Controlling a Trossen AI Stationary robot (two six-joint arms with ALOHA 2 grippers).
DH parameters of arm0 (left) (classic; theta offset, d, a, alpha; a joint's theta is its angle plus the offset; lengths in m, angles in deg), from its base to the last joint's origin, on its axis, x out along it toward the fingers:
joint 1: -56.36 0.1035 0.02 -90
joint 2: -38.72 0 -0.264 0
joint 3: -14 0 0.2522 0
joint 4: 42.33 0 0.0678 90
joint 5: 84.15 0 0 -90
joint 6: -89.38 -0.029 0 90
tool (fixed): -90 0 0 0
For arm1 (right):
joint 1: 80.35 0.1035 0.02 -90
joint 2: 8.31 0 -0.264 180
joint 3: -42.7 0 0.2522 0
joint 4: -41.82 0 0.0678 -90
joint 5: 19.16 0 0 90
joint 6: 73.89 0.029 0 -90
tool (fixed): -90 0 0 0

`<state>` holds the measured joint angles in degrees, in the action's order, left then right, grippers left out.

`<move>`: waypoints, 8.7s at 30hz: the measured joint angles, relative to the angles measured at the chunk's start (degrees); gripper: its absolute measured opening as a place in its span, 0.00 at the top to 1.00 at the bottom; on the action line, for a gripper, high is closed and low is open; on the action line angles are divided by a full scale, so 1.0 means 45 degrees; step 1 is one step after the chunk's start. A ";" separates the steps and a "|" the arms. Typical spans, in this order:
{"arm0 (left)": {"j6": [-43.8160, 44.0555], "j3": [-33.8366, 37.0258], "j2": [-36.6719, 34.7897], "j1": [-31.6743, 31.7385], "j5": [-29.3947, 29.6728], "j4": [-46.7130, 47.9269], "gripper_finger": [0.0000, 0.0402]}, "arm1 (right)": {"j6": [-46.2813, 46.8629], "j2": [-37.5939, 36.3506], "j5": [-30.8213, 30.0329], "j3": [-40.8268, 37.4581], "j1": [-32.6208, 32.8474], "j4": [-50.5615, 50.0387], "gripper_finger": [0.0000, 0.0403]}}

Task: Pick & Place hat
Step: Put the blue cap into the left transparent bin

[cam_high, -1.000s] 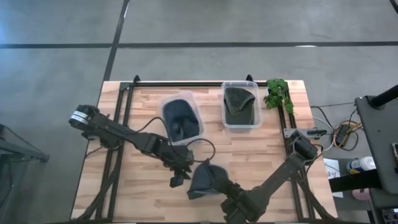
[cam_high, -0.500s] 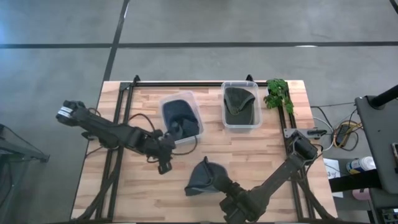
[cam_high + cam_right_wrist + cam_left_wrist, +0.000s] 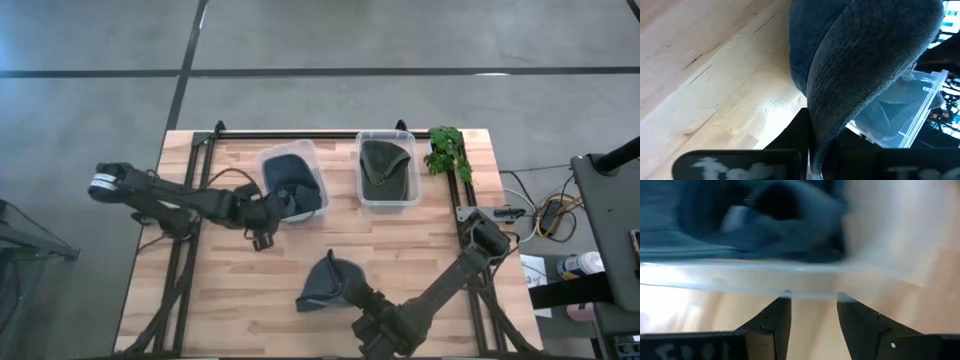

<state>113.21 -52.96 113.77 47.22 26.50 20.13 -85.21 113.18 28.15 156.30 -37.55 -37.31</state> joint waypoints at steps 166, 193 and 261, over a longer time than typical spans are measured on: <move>1.1519 0.0864 0.6960 -0.7039 0.0818 -1.2470 0.62 | 3.0830 -0.1273 0.3728 -0.8927 -0.1991 1.7438 0.64; 0.4942 0.0852 0.2489 -0.6031 -0.0199 -1.0857 0.62 | 1.7337 -0.5318 0.5727 -0.8191 -0.5165 1.2375 0.96; 0.6068 0.0809 -0.0976 0.1297 0.3109 -1.0583 0.62 | 0.1133 0.2029 1.6751 0.6013 -1.6622 -0.0437 0.82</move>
<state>140.51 -49.32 109.38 53.06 40.49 -27.49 -80.11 122.31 103.53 183.36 -112.34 -39.28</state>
